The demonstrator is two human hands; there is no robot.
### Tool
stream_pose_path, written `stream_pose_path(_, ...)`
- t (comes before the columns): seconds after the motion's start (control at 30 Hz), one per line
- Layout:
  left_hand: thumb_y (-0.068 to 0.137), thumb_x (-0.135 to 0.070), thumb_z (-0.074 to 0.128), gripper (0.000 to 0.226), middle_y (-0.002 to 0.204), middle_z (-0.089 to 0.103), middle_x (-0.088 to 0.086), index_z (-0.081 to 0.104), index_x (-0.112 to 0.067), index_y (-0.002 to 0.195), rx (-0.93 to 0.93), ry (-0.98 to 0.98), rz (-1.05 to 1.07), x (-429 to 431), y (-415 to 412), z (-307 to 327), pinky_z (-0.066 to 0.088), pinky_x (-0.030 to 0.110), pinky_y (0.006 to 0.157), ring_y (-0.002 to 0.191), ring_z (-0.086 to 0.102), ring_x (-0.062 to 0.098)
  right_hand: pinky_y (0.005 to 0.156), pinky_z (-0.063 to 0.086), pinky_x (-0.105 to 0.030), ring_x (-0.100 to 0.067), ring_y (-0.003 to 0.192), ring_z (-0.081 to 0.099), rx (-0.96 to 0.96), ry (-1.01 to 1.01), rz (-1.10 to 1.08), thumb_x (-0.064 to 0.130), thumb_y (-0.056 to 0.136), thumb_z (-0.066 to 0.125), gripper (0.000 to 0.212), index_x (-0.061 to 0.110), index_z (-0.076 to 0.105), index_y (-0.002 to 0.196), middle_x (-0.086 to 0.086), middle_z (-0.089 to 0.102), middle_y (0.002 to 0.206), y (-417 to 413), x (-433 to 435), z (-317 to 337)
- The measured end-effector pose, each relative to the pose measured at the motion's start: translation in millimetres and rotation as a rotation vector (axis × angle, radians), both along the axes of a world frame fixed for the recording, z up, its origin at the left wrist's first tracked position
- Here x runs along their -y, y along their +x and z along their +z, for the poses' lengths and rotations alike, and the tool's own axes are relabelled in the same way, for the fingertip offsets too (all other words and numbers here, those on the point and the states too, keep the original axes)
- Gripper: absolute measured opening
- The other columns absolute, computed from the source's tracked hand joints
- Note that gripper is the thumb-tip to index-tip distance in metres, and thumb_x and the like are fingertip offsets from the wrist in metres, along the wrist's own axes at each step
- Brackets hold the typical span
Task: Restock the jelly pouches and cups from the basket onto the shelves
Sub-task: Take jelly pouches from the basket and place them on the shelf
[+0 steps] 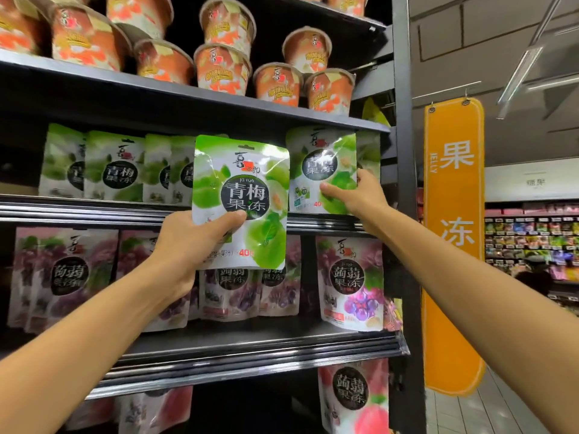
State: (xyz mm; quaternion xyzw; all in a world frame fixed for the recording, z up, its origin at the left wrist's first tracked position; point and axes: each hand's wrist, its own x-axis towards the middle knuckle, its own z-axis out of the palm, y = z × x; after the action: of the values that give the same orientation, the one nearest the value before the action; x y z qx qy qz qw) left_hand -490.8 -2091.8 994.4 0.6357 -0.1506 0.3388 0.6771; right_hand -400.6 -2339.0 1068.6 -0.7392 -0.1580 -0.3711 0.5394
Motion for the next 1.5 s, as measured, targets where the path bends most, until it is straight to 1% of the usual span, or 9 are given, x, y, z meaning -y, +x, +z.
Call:
stream_pose_path(0.17,0.076,-0.024,0.08,0.018,0.085,0.078,-0.004,0.075,-0.016,0.092,0.012,-0.008,0.011,3.5,0.6,-1.3,0.054,0.019,0.053,0.074,0.074,0.012,0.081,0.052,-0.034,-0.016,0.092,0.065,0.028,-0.166,-0.176,0.041,0.07,0.085,0.034,0.025,0.06,0.088,0.012,0.063,0.083,-5.2,17.4,-13.0)
stream_pose_path(0.37,0.075,-0.021,0.081,0.019,0.083,0.078,-0.003,0.075,-0.015,0.093,0.015,-0.048,0.012,7.3,-1.1,-0.1,0.052,0.016,0.048,0.069,0.073,0.008,0.107,0.038,-0.05,-0.022,0.112,0.061,-0.019,-0.156,-0.322,0.046,0.07,0.084,0.064,0.022,0.059,0.124,0.002,0.068,0.111,-6.9,19.1,-17.3)
stream_pose_path(0.67,0.075,-0.027,0.081,0.024,0.087,0.078,-0.001,0.076,-0.015,0.095,-0.03,-0.003,-0.004,15.5,-3.6,4.3,0.054,0.019,0.054,0.072,0.073,0.011,0.104,0.043,-0.047,-0.027,0.116,0.058,-0.022,-0.168,-0.299,0.041,0.073,0.083,0.054,0.015,0.064,0.116,-0.001,0.067,0.108,-13.3,20.2,-18.5)
stream_pose_path(0.77,0.075,-0.029,0.081,0.025,0.085,0.078,-0.001,0.076,-0.014,0.093,-0.046,0.023,-0.008,26.3,-4.5,12.9,0.054,0.022,0.055,0.07,0.072,0.012,0.088,0.048,-0.032,-0.014,0.101,0.059,0.157,-0.108,-0.253,0.04,0.079,0.078,0.047,0.014,0.063,0.115,0.002,0.066,0.106,-29.1,12.4,-16.4)
stream_pose_path(0.9,0.075,-0.029,0.082,0.028,0.085,0.078,0.001,0.073,-0.012,0.095,-0.098,0.04,-0.04,44.3,-0.5,29.8,0.054,0.023,0.054,0.068,0.072,0.013,0.076,0.058,-0.032,-0.016,0.082,0.073,-0.162,-0.059,0.384,0.053,0.082,0.069,0.045,0.013,0.069,0.103,0.0,0.076,0.088,-57.2,-11.2,-11.4)
stream_pose_path(1.1,0.082,-0.05,0.071,0.075,0.122,0.058,0.001,0.05,0.002,0.132,-0.109,0.086,0.057,62.7,20.4,63.8,0.048,0.024,0.072,0.093,0.06,0.016,0.042,0.048,-0.017,-0.008,0.052,0.068,-0.142,0.03,0.353,0.027,0.078,0.081,0.026,0.009,0.066,0.091,-0.001,0.072,0.078,-50.5,-23.3,7.3)
stream_pose_path(1.23,0.094,-0.056,0.05,0.085,0.149,0.039,0.016,0.025,0.004,0.148,-0.079,0.218,0.271,63.7,31.6,87.4,0.037,0.034,0.1,0.132,0.043,0.032,0.052,0.048,-0.025,-0.018,0.058,0.062,-0.123,0.122,0.298,0.022,0.078,0.082,0.027,0.006,0.065,0.091,-0.008,0.069,0.083,-33.5,-31.4,23.4)
stream_pose_path(1.33,0.097,-0.046,0.05,0.068,0.145,0.043,0.017,0.031,0.0,0.142,-0.015,0.321,0.391,61.0,34.0,87.5,0.041,0.039,0.102,0.127,0.046,0.031,0.049,0.053,-0.03,-0.024,0.067,0.068,-0.031,0.139,0.212,0.022,0.075,0.084,0.028,0.003,0.065,0.081,-0.012,0.07,0.083,-22.3,-38.1,31.4)
stream_pose_path(1.5,0.095,-0.033,0.054,0.037,0.136,0.047,0.011,0.049,-0.02,0.13,0.111,0.594,0.502,64.9,33.0,64.3,0.042,0.044,0.103,0.115,0.053,0.028,0.081,0.058,-0.049,-0.029,0.086,0.07,0.046,0.146,0.091,0.032,0.075,0.083,0.034,0.014,0.066,0.098,-0.007,0.072,0.093,-10.8,-49.2,28.9)
